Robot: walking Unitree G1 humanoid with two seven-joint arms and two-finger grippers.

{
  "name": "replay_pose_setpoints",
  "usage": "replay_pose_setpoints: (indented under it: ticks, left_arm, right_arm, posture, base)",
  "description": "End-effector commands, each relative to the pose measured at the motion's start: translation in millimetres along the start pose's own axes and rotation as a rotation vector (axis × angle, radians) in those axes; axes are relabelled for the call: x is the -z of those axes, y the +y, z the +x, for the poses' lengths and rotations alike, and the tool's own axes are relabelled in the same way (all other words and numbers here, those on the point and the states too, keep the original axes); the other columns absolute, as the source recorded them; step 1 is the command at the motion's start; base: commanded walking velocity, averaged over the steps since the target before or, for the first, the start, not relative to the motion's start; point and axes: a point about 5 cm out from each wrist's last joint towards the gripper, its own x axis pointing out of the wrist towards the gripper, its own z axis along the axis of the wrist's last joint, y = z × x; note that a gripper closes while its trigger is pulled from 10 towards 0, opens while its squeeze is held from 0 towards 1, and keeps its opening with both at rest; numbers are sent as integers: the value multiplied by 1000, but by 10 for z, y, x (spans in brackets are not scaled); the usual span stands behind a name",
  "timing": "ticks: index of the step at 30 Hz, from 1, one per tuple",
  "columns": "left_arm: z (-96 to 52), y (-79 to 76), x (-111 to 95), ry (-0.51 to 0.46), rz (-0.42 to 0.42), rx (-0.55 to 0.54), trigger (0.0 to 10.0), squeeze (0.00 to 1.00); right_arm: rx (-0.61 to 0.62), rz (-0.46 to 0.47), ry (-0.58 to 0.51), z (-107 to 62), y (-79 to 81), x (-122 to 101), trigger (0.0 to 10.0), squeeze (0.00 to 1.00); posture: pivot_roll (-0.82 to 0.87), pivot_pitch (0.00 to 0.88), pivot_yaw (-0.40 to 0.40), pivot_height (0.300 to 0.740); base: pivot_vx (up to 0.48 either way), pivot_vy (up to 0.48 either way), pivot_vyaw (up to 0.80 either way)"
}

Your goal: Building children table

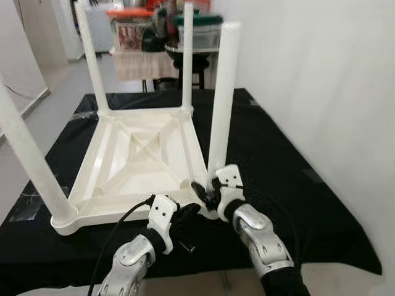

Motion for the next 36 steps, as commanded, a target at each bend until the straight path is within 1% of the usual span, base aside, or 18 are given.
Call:
replay_pose_setpoints:
  ticks: [1, 2, 3, 4, 5, 6, 7, 9, 10, 12, 16, 17, 18, 25, 30, 34, 35, 36]
  left_arm:
    - [9, 2, 12, 5, -16, -1, 10000, 0]
    - [11, 2, 11, 5, -17, -1, 10000, 0]
    - [16, 2, 12, 4, -18, -1, 10000, 0]
    - [19, 2, 13, 4, -19, 0, 10000, 0]
    - [19, 2, 13, 4, -19, 0, 10000, 0]
    - [25, 2, 15, 5, -20, 1, 10000, 0]
    - [25, 2, 15, 5, -20, 1, 10000, 0]
    - [32, -1, 19, 6, -17, 2, 10000, 0]
    - [32, -1, 19, 6, -17, 2, 10000, 0]
    - [35, -2, 21, 6, -15, 1, 10000, 0]
    - [34, 2, 24, 6, -13, -2, 10000, 0]
    - [34, 5, 24, 6, -13, -4, 10000, 0]
    - [33, 8, 25, 7, -13, -5, 10000, 0]
    - [30, 12, 24, 8, -12, -3, 10000, 0]
    - [27, 1, 20, 5, -18, -3, 10000, 0]
    - [26, 0, 20, 4, -19, -4, 10000, 0]
    - [15, 0, 18, 2, -21, -5, 10000, 0]
    - [15, 0, 18, 2, -21, -5, 10000, 0]
  right_arm:
    - [-85, -20, -72, 61, 35, -200, 10000, 1000]
    - [-144, -44, -97, 57, 11, -275, 10000, 1000]
    - [-243, -109, -93, 57, -65, -355, 10000, 137]
    - [-319, -184, -70, 45, -125, -399, 10000, 0]
    - [-319, -184, -70, 45, -125, -399, 10000, 0]
    - [-379, -229, -38, 29, -179, -419, 10000, 0]
    - [-379, -229, -38, 29, -179, -419, 10000, 0]
    - [-486, -241, 10, -1, -324, -503, 10000, 0]
    - [-486, -241, 10, -1, -324, -503, 10000, 0]
    - [-514, -237, 42, -3, -445, -584, 10000, 0]
    - [-498, -214, 60, 10, -514, -610, 10000, 0]
    - [-497, -193, 60, 10, -531, -613, 3686, 0]
    - [-496, -175, 58, 6, -546, -609, 0, 0]
    - [-501, -131, 34, -26, -577, -566, 0, 0]
    - [-446, -82, -22, -169, -698, -413, 0, 0]
    - [-436, -78, -27, -184, -710, -399, 0, 0]
    - [-253, -66, 35, -139, -654, -190, 0, 0]
    - [-253, -66, 35, -139, -654, -190, 0, 0]
  posture:
    - [-12, 0, -26, 740]
    - [-12, 0, -26, 740]
    - [-14, 0, -28, 740]
    - [-14, 0, -28, 740]
    - [-14, 0, -28, 740]
    - [-6, 0, -30, 740]
    - [-6, 0, -30, 740]
    - [5, 0, -39, 740]
    - [5, 0, -39, 740]
    - [5, 0, -39, 740]
    - [14, 0, -47, 740]
    - [15, 0, -47, 740]
    - [19, 0, -44, 740]
    - [20, 0, -40, 740]
    - [17, 0, -41, 740]
    - [17, 0, -41, 740]
    - [6, 0, -62, 740]
    - [6, 0, -62, 740]
  base:
    - [0, 0, 0]
    - [0, 0, 0]
    - [0, 0, 0]
    - [0, 0, 0]
    - [0, 0, 0]
    - [0, 0, 0]
    - [0, 0, 0]
    - [0, 0, 0]
    - [0, 0, 0]
    - [0, 0, 0]
    - [0, 0, 0]
    - [0, 0, 0]
    - [0, 0, 0]
    - [0, 0, 0]
    - [0, 0, 0]
    - [0, 0, 0]
    - [0, 0, 0]
    - [0, 0, 0]
